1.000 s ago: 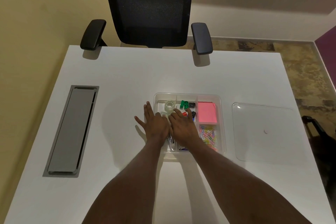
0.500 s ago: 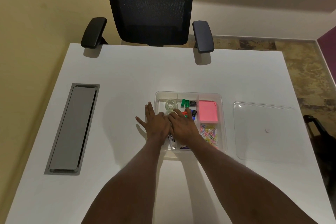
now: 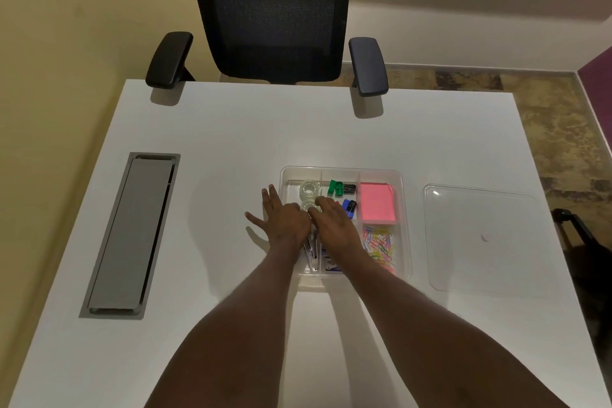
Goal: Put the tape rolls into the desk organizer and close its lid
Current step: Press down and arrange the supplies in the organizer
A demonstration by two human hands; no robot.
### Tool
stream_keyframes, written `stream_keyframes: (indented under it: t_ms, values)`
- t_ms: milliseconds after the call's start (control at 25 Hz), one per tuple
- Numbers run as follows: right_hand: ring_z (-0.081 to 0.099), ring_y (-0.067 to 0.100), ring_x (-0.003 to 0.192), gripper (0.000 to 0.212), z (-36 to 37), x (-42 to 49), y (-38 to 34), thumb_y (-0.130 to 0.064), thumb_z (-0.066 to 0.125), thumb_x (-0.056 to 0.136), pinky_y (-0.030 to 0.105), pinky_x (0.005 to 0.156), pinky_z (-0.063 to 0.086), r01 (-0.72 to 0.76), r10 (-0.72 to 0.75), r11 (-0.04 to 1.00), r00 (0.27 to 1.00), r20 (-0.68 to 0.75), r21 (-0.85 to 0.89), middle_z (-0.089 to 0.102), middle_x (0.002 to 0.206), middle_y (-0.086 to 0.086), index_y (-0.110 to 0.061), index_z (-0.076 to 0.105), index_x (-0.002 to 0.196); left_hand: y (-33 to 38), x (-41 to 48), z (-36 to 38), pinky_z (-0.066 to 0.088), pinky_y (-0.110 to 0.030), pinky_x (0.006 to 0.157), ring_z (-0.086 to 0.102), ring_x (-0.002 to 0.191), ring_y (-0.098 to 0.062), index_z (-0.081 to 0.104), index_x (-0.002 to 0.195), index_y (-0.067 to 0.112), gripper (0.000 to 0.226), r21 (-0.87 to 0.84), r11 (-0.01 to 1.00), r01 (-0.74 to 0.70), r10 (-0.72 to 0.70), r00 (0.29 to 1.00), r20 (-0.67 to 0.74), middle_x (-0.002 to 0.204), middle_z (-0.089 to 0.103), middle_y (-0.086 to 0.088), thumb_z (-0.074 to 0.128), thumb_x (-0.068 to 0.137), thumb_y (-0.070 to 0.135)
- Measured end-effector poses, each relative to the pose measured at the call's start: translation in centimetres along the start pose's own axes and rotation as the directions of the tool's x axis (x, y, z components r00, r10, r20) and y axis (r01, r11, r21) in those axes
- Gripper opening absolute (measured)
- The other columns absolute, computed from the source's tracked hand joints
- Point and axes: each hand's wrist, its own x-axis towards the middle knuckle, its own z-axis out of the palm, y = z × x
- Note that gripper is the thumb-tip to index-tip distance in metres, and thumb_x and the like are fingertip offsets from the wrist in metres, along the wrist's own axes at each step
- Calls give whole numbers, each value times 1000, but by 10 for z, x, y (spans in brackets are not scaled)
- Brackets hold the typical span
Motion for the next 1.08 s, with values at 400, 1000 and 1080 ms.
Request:
stream_keyframes:
  t_ms: [400, 1000, 1080]
  values:
    - [49, 32, 134, 51, -6, 0, -3, -18, 70, 94, 42, 116, 36, 16, -16, 1000, 999, -32, -9, 52, 145, 17, -7, 52, 141, 2, 12, -12, -13, -79, 115, -26, 158, -26, 45, 151, 41, 50, 68, 996, -61, 56, 996, 72, 172, -20, -9, 39, 102, 49]
    - [64, 33, 121, 34, -42, -67, -11, -24, 66, 96, 45, 103, 52, -65, -18, 945, 968, -250, -321, 67, 130, 15, -6, 66, 125, -10, -81, -23, 3, -69, 124, 13, 159, -25, 42, 150, 23, 53, 118, 961, -249, 266, 950, -163, 168, 22, -7, 52, 100, 35]
    - [66, 31, 120, 32, -47, -89, -5, -26, 64, 97, 43, 98, 55, -69, -46, 926, 955, -293, -371, 70, 128, 14, -6, 70, 122, -6, -97, -20, 4, -67, 124, 16, 158, -25, 41, 151, 23, 53, 142, 951, -274, 296, 939, -177, 168, 24, -6, 51, 101, 36]
